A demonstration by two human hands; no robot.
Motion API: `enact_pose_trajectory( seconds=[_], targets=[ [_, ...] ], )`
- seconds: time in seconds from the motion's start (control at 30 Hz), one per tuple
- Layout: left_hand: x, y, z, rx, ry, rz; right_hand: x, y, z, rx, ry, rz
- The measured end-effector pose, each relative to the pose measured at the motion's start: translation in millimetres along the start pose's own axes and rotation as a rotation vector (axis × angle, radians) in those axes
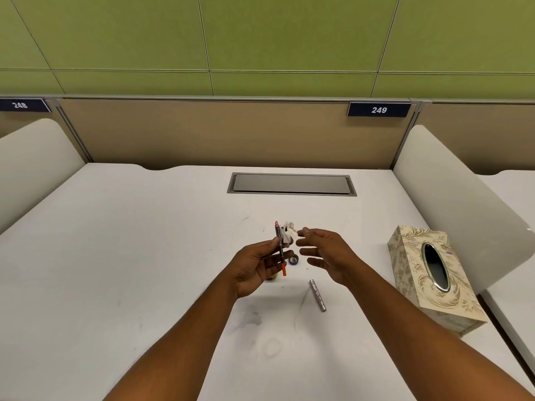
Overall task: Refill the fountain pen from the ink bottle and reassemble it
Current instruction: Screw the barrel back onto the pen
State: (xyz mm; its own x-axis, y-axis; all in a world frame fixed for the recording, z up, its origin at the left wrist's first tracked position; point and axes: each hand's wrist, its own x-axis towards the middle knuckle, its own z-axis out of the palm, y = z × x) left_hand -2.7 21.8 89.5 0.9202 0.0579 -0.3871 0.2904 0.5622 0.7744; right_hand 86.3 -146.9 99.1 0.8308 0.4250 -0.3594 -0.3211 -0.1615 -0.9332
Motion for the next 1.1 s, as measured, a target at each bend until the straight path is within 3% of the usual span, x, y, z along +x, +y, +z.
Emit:
enact_pose_trajectory(
  seconds=[0.13,0.3,0.37,0.83,1.1],
  targets=[
    [0.6,1.6,-1.0,-0.023,0.021,0.002,-1.2,33.5,-14.0,-0.233,0.077,0.024],
    [3.2,0.1,-2.6,-0.048,0.046,-0.006,-1.3,90.3,-32.8,-0.838,0.203,0.016],
    [5.2,-1.0,-2.1,-0.054,0.056,-0.011,-7.7,103.1,-33.9,-0.944,0.207,0.023],
    [15.8,-11.6,2.8,-0.081,0.134,-0.008,-20.3,123.1,-16.9,-1.149,0.319,0.015],
    [22.5,-17.4,1.8,-0.110,0.238,-0.010,-28.0,112.3,-18.3,-0.947,0.349,-0.077]
  ],
)
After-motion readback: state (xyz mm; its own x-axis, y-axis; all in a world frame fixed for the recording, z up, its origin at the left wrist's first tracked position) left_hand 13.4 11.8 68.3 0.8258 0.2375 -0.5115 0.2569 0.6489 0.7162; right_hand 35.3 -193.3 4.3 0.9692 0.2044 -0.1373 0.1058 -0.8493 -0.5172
